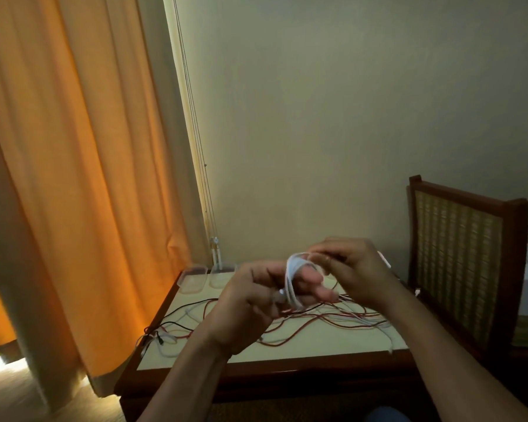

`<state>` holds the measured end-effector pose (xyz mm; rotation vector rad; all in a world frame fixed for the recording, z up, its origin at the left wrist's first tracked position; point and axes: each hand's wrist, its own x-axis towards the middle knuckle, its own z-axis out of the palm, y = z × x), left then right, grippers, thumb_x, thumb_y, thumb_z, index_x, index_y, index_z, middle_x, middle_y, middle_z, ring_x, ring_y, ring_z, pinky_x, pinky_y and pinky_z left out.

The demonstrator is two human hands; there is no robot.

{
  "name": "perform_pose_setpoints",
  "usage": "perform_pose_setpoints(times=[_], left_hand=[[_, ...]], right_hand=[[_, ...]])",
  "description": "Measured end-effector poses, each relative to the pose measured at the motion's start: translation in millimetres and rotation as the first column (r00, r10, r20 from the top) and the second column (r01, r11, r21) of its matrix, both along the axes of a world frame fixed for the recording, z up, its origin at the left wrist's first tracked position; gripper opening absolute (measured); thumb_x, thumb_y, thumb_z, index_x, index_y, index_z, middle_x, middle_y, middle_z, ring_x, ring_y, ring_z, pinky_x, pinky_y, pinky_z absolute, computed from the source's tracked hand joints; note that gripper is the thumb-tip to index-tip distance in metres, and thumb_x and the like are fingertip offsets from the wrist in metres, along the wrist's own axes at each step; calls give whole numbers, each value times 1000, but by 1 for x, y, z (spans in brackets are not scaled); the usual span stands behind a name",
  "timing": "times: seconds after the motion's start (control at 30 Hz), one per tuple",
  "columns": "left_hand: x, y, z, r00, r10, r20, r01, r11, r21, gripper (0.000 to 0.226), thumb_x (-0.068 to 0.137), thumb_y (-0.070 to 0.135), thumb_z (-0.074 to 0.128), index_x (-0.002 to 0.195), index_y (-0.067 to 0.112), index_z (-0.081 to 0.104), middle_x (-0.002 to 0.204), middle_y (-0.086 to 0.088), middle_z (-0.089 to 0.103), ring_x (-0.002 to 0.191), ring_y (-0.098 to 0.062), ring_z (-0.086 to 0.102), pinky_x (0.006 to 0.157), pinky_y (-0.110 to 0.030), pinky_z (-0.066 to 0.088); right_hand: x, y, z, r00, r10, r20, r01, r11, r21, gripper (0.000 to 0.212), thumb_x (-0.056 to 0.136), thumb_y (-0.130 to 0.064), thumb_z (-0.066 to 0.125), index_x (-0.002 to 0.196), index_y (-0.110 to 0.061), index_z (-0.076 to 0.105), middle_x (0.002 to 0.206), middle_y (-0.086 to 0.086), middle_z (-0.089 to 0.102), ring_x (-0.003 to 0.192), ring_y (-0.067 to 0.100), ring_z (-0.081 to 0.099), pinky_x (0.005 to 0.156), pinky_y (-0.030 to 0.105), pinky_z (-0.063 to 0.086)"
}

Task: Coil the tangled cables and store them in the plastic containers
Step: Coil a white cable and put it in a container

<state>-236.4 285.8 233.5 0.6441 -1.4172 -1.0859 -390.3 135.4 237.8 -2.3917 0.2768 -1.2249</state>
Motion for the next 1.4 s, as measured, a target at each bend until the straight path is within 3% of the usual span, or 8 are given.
perform_pose_setpoints(times=[0.2, 0.43, 0.67, 0.77, 0.9, 1.03, 1.17, 1.4], left_hand=[[4, -10, -1, 885, 199, -421, -240, 970, -44, 71, 62, -11, 33, 129, -14, 56, 130, -32, 63, 132, -40, 57, 110, -35, 48], [22, -7, -15, 732, 660, 172, -638, 751, -168, 71, 76, -22, 43, 133, 17, 62, 129, 6, 71, 130, -9, 60, 109, -31, 45], [19, -3, -17, 429, 596, 679, -528, 775, -346, 33, 91, 4, 67, 120, 20, 70, 118, 17, 69, 117, 4, 61, 100, -12, 45], [14, -1, -17, 488, 466, 738, -490, 846, -211, 12, 101, 30, 61, 107, 31, 71, 99, 6, 71, 96, -13, 66, 90, -42, 55], [10, 7, -12, 634, 367, 680, -406, 907, -111, 24, 104, 45, 51, 104, 27, 67, 99, -5, 72, 99, -41, 64, 91, -64, 48], [8, 12, -8, 793, 284, 539, -327, 945, -16, 23, 108, 22, 47, 102, 28, 68, 94, -2, 72, 100, -26, 67, 100, -57, 47], [12, 9, -10, 842, 263, 471, -319, 947, 43, 20, 108, 17, 48, 104, 16, 68, 93, -5, 72, 100, -26, 68, 97, -54, 48], [2, 3, -21, 860, 382, 339, -412, 911, 18, 20, 104, 11, 53, 110, 2, 70, 90, -10, 74, 89, -16, 71, 81, -26, 52]], right_hand=[[8, 27, -44, 992, -17, -127, 28, 996, 88, 18, 100, -32, 62, 95, -27, 78, 74, -18, 68, 71, 6, 63, 62, 15, 41], [-15, 44, -38, 923, -248, -293, 214, 966, -144, 29, 98, -54, 52, 102, -35, 73, 80, -27, 59, 79, -4, 55, 68, 19, 43], [-32, 47, -6, 961, -217, -170, 133, 905, -405, 26, 98, -45, 49, 98, -31, 71, 89, -19, 58, 76, 1, 52, 66, 26, 46], [-25, 43, 2, 980, -173, -95, 126, 917, -378, 25, 99, -45, 54, 99, -29, 73, 91, -17, 57, 78, 5, 55, 65, 28, 47], [-18, 36, 0, 993, 27, -111, -21, 998, 60, 32, 95, -28, 64, 126, -34, 68, 111, -23, 68, 101, 6, 65, 83, 22, 53], [-18, 38, -11, 964, 227, -135, -157, 904, 398, 29, 97, -25, 60, 122, -34, 70, 105, -13, 75, 89, 6, 67, 77, 19, 51], [-12, 39, -20, 976, 200, -92, -152, 916, 371, 24, 96, -16, 64, 114, -28, 75, 102, -7, 75, 99, 10, 69, 86, 25, 54], [-8, 39, -20, 980, 185, -70, -151, 928, 342, 14, 98, -18, 63, 93, -20, 76, 78, -7, 69, 70, 1, 59, 66, 11, 40]])
